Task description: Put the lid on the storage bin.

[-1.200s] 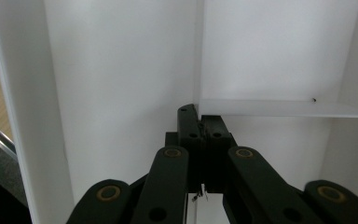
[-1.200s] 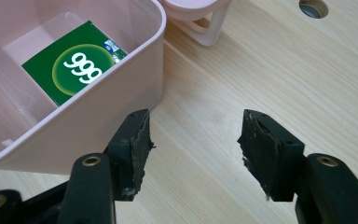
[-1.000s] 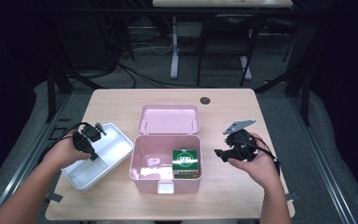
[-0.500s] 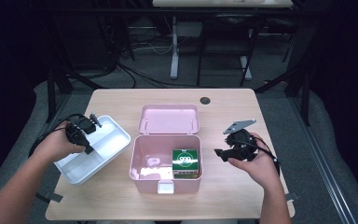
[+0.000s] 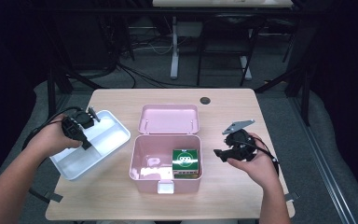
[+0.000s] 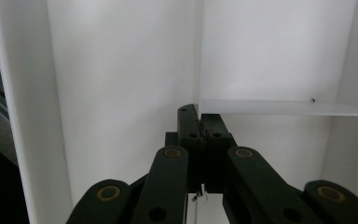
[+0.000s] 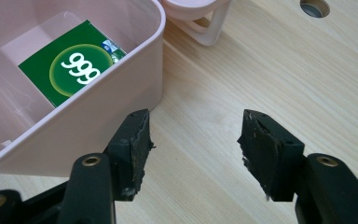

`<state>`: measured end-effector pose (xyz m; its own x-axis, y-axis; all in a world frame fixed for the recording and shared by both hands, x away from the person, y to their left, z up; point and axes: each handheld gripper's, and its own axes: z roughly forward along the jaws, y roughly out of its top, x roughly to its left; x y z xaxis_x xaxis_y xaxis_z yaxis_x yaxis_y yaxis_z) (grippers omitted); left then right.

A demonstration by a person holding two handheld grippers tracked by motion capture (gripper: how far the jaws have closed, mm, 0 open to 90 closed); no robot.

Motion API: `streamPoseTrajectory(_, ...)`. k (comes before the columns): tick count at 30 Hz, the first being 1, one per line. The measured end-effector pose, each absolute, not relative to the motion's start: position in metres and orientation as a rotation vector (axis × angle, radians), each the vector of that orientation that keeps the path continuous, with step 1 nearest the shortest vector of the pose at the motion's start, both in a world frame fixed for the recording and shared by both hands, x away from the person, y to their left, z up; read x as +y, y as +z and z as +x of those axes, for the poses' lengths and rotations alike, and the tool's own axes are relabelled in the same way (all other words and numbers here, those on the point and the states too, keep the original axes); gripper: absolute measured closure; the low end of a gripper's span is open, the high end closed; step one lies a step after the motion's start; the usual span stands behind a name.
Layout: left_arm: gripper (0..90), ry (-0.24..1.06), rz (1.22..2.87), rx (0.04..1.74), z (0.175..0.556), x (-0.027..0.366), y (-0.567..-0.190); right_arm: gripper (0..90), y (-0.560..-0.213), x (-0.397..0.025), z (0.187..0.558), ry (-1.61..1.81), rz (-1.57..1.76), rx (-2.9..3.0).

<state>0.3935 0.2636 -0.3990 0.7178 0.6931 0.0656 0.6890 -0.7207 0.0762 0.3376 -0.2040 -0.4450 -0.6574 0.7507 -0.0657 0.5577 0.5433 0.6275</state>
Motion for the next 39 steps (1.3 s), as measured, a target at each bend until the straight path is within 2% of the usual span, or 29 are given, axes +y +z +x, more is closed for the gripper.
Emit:
streamPoseTrajectory(8,88.8,0.16,2.871,1.092,0.391,0.253,-0.385,42.8,-0.446,-0.203,0.338,0.835,1.078,2.455)
streamPoseTrajectory(22,88.9,0.197,2.946,0.882,0.39,0.226,-0.372,42.8,-0.448,-0.204,0.34,0.816,1.088,2.471)
streamPoseTrajectory(34,88.9,0.168,3.016,0.719,0.389,0.187,-0.362,42.9,-0.45,-0.204,0.341,0.821,1.091,2.458)
streamPoseTrajectory(39,88.9,0.174,3.044,0.583,0.389,0.162,-0.363,42.9,-0.45,-0.205,0.341,0.824,1.091,2.459)
